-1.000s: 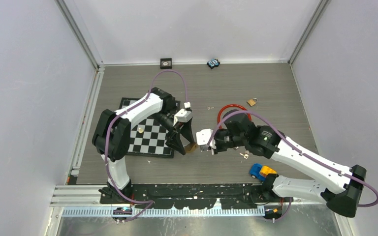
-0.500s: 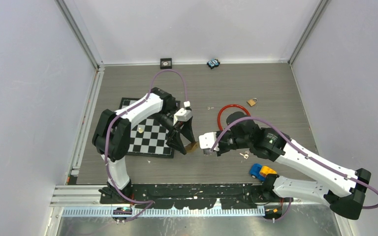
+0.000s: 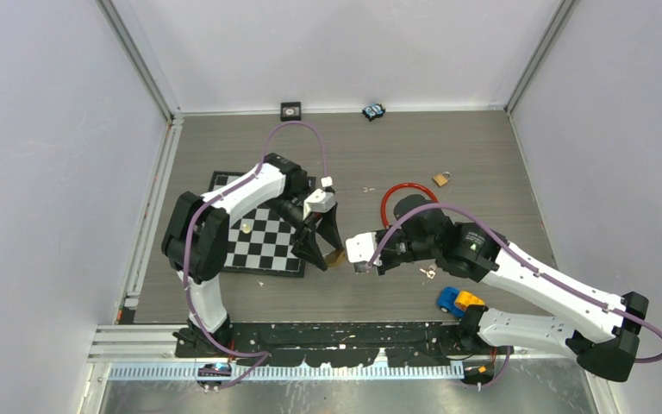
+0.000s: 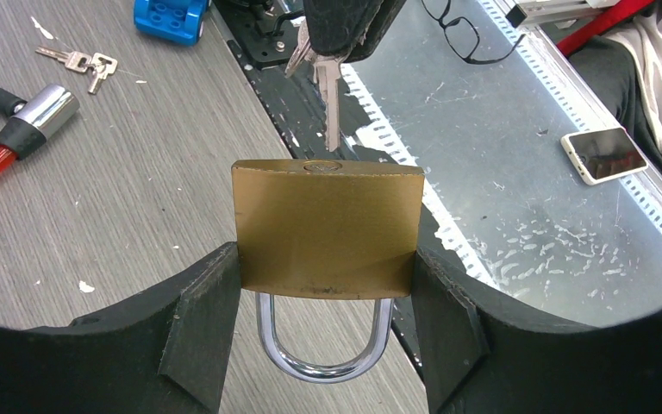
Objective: Unlock with the key
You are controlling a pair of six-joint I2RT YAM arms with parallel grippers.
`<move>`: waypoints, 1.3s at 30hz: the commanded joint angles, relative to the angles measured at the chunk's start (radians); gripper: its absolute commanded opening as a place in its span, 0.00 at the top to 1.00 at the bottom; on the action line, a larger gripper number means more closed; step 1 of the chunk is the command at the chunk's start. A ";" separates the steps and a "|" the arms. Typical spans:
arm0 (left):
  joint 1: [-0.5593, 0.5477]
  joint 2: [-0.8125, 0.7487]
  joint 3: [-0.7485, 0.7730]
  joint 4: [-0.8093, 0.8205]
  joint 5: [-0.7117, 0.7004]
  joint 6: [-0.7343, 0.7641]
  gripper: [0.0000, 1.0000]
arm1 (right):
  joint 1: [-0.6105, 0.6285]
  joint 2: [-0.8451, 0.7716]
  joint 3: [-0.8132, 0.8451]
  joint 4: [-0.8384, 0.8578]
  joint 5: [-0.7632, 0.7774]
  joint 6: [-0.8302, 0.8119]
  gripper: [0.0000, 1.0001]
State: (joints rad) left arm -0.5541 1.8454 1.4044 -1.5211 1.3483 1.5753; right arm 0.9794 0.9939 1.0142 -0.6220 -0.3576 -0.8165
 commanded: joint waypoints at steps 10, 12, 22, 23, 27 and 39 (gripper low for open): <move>0.000 -0.009 0.049 -0.134 0.108 0.010 1.00 | 0.018 0.022 0.040 0.027 -0.004 -0.016 0.99; -0.001 -0.007 0.050 -0.135 0.108 0.009 1.00 | 0.018 0.022 0.041 0.025 -0.004 -0.016 0.99; -0.001 -0.007 0.051 -0.135 0.107 0.009 1.00 | 0.021 0.028 0.043 0.030 -0.001 -0.018 0.99; -0.001 -0.006 0.051 -0.137 0.106 0.009 1.00 | 0.021 0.028 0.043 0.029 -0.001 -0.019 0.99; -0.001 -0.006 0.051 -0.136 0.107 0.009 1.00 | 0.022 0.028 0.040 0.031 0.002 -0.023 0.99; -0.001 -0.007 0.051 -0.134 0.103 0.004 1.00 | 0.026 0.037 0.047 0.043 0.006 0.002 0.99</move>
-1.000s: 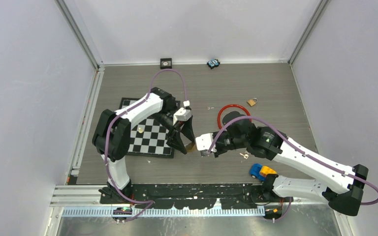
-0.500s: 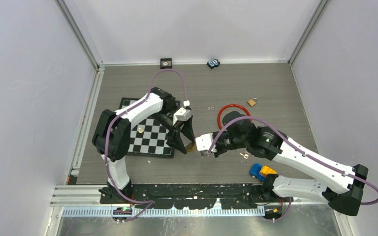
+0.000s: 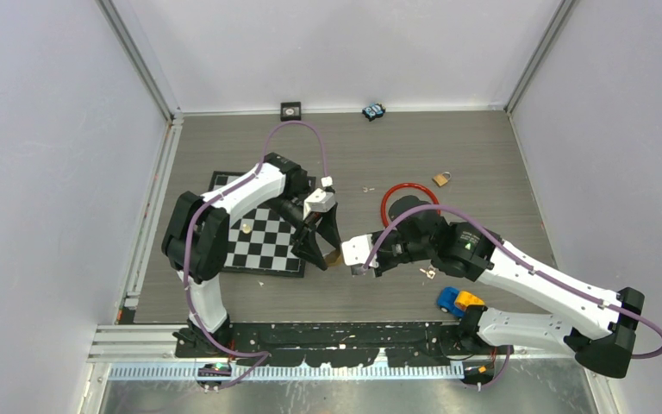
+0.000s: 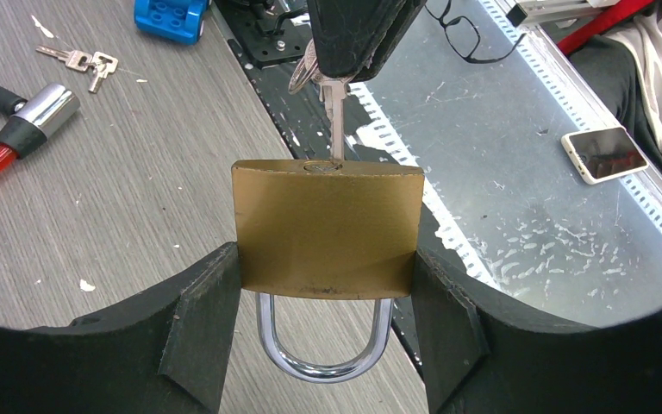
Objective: Unlock with the key
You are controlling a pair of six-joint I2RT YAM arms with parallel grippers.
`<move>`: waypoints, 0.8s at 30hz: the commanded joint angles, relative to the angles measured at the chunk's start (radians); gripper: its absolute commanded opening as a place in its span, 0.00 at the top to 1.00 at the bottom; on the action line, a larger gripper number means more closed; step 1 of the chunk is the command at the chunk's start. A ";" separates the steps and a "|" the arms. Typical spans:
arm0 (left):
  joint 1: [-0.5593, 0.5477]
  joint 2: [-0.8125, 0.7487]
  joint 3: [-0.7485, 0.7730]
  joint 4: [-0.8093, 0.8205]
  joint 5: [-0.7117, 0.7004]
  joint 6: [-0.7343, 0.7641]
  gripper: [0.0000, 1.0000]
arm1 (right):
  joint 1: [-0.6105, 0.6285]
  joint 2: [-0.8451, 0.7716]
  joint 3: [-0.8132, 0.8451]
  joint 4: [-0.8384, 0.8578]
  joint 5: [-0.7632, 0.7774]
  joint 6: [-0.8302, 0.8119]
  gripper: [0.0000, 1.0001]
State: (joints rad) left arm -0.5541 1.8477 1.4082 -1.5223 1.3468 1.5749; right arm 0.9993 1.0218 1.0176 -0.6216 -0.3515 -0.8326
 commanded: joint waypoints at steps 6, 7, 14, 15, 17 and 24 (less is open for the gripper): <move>-0.001 -0.010 0.045 -0.130 0.101 0.004 1.00 | 0.006 0.024 0.051 0.064 0.017 0.071 0.99; -0.001 -0.011 0.047 -0.130 0.099 0.004 1.00 | 0.005 0.026 0.052 0.069 0.020 0.083 0.99; -0.001 -0.015 0.044 -0.130 0.098 0.002 1.00 | 0.005 0.047 0.026 0.087 0.013 0.130 0.99; -0.001 -0.015 0.045 -0.130 0.098 0.002 1.00 | 0.004 0.047 0.021 0.088 0.015 0.133 0.99; -0.001 -0.016 0.044 -0.129 0.098 0.002 1.00 | -0.001 0.041 0.014 0.092 0.016 0.140 0.99; -0.001 -0.018 0.039 -0.129 0.107 -0.003 1.00 | -0.005 0.005 -0.017 0.071 0.008 0.041 0.99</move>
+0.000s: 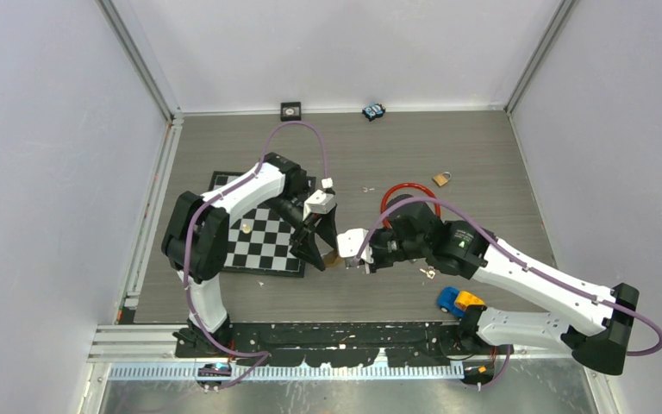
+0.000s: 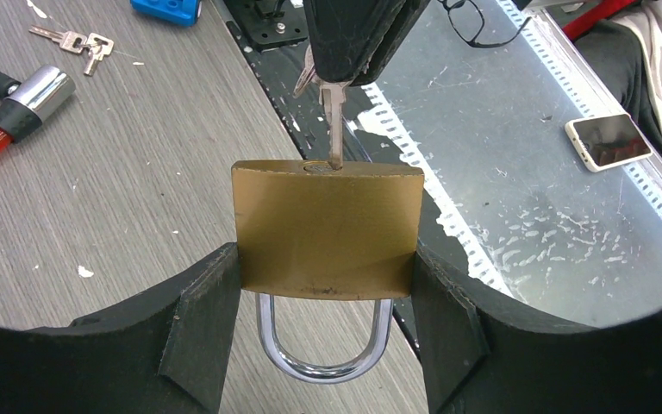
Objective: Unlock with the key
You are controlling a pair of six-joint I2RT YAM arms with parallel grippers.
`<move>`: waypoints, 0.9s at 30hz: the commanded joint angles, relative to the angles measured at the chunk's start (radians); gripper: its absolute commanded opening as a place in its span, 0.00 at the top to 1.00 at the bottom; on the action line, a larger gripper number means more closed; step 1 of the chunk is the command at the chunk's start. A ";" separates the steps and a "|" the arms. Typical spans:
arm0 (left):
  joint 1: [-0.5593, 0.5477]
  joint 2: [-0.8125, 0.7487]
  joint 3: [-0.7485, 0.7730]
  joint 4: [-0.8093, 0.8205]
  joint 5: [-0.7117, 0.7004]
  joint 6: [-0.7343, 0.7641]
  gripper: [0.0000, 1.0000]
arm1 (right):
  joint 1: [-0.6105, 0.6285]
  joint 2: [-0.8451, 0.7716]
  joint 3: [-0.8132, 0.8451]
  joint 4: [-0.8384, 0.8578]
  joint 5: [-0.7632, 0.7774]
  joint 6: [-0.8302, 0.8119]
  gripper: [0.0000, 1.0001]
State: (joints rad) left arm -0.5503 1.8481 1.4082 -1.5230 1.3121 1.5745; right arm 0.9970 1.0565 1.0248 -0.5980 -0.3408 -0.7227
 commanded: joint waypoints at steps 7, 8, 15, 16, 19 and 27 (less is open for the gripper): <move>-0.005 -0.011 0.044 -0.131 0.149 -0.008 1.00 | 0.021 -0.067 -0.093 0.048 0.003 -0.227 0.99; -0.005 -0.010 0.044 -0.131 0.148 -0.009 1.00 | 0.024 -0.068 -0.102 0.061 0.012 -0.231 0.99; -0.005 -0.007 0.044 -0.129 0.147 -0.011 1.00 | 0.043 -0.061 -0.131 0.127 0.046 -0.193 0.99; -0.005 -0.007 0.046 -0.128 0.145 -0.011 1.00 | 0.043 -0.057 -0.130 0.135 0.045 -0.174 0.99; -0.005 -0.007 0.047 -0.129 0.144 -0.011 1.00 | 0.043 -0.051 -0.125 0.167 0.039 -0.104 0.99; -0.005 -0.011 0.044 -0.121 0.133 -0.014 1.00 | 0.003 -0.027 -0.109 0.201 -0.017 0.044 0.99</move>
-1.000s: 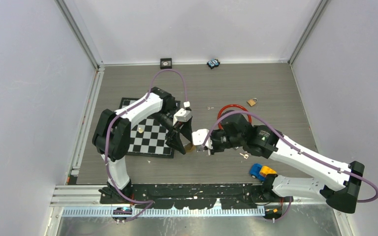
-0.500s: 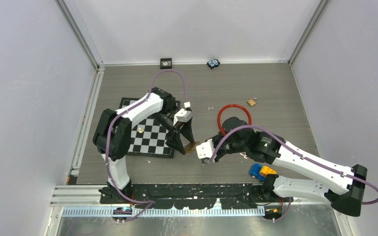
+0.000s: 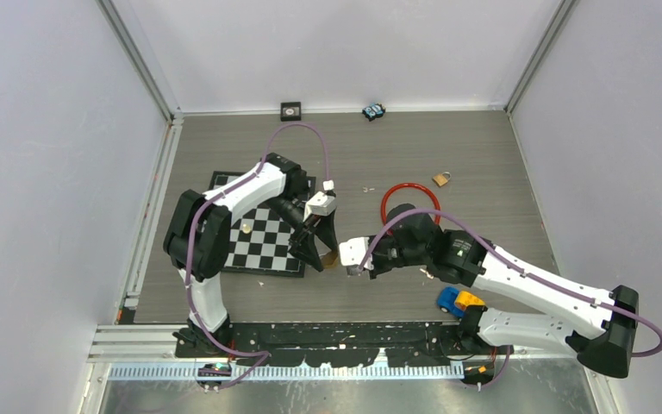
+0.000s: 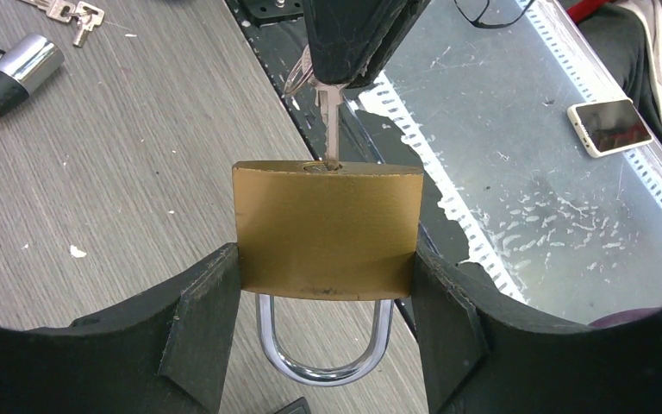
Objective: Unlock with the key
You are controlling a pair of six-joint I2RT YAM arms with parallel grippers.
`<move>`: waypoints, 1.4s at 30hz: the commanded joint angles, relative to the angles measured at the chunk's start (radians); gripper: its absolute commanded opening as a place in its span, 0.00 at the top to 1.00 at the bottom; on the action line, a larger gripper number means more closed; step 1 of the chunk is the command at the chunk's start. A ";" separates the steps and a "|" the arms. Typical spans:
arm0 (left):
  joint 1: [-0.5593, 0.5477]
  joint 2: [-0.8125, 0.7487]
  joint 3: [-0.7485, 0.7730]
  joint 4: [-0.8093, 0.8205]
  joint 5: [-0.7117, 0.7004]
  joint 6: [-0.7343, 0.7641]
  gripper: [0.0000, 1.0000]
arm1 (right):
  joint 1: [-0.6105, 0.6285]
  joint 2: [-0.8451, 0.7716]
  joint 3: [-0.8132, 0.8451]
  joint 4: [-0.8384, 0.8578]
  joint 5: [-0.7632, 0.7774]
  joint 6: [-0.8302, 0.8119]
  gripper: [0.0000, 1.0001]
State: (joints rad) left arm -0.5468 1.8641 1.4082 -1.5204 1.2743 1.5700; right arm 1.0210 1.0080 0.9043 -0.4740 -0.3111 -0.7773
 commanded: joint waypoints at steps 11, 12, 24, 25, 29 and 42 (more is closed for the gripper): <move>0.001 -0.012 0.060 -0.133 0.179 -0.028 1.00 | -0.038 0.013 0.018 0.001 -0.135 0.045 0.99; 0.001 -0.009 0.062 -0.133 0.181 -0.030 1.00 | -0.036 0.005 0.013 0.002 -0.127 0.030 0.99; 0.002 0.011 0.077 -0.121 0.196 -0.077 1.00 | -0.010 -0.059 -0.015 0.006 -0.066 -0.089 0.99; 0.002 0.011 0.075 -0.121 0.195 -0.077 1.00 | -0.010 -0.063 -0.014 0.001 -0.066 -0.091 0.99; 0.004 0.008 0.072 -0.112 0.190 -0.083 1.00 | -0.014 -0.074 -0.002 -0.005 -0.083 -0.069 0.99; 0.005 -0.011 0.063 -0.086 0.176 -0.100 1.00 | -0.047 -0.040 0.019 0.025 -0.093 0.060 0.99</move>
State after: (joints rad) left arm -0.5465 1.8927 1.4368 -1.5276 1.3266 1.4849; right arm 0.9840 0.9569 0.8917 -0.4862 -0.3569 -0.7761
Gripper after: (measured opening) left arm 0.670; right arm 0.046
